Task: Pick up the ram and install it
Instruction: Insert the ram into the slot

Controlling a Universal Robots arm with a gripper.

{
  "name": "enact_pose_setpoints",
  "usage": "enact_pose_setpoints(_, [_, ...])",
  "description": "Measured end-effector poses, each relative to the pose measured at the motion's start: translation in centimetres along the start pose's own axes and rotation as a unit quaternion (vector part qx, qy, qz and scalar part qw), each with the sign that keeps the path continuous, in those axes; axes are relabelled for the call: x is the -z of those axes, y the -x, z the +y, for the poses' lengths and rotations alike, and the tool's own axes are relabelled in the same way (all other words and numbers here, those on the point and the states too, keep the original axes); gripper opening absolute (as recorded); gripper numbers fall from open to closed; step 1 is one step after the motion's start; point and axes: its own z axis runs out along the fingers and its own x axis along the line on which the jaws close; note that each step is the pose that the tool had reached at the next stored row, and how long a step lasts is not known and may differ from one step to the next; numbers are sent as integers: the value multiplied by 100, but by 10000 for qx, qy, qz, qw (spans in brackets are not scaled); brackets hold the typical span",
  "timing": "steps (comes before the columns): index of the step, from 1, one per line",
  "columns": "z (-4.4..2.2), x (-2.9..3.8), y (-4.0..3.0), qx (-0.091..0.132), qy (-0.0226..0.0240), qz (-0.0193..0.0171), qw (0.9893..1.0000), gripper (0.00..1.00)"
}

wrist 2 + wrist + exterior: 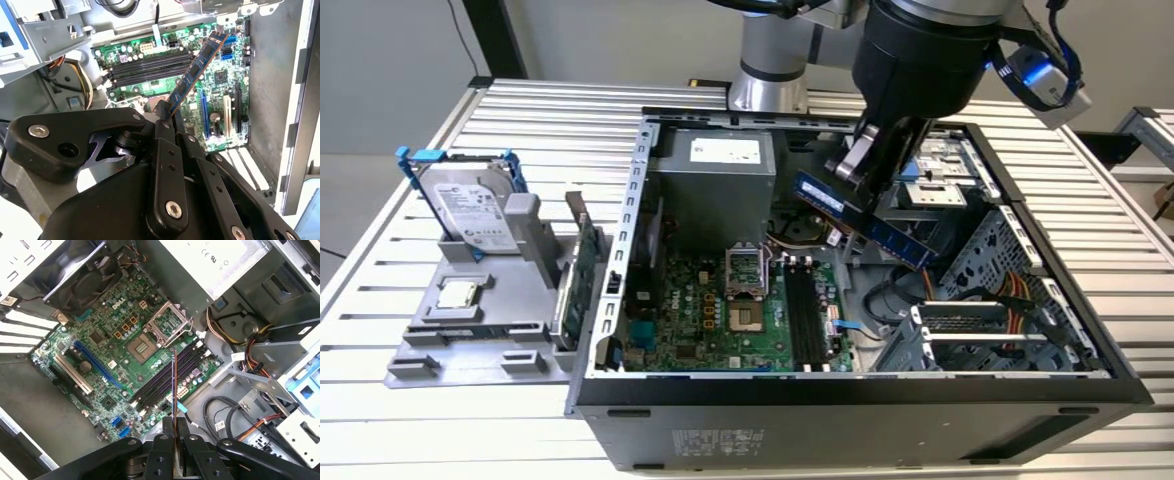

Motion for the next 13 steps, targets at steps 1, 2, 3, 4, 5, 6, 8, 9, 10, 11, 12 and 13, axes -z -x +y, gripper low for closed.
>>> enact_pose_setpoints(1, [0, 0, 0, -12, 0, 0, 10000, 0])
enact_pose_setpoints(2, [0, 0, 0, -23, 0, 0, 10000, 0])
enact_pose_setpoints(3, [0, 0, 0, -34, -1, 0, 10000, 0])
enact_pose_setpoints(4, [0, 0, 0, -45, -1, 0, 10000, 0])
enact_pose_setpoints(5, [0, 0, 0, -56, -1, 0, 10000, 0])
enact_pose_setpoints(6, [0, 0, 0, -66, -1, 0, 10000, 0])
enact_pose_setpoints(8, [0, 0, 0, -87, -1, -1, 10000, 0])
enact_pose_setpoints(9, [0, 0, 0, -96, -1, -1, 10000, 0])
enact_pose_setpoints(10, [0, 0, 0, -106, -1, -1, 9999, 0])
enact_pose_setpoints(11, [0, 0, 0, -116, -1, -1, 9999, 0])
enact_pose_setpoints(12, [0, 0, 0, -127, -1, -1, 9999, 0])
enact_pose_setpoints(13, [0, 0, 0, -137, -2, -1, 9999, 0])
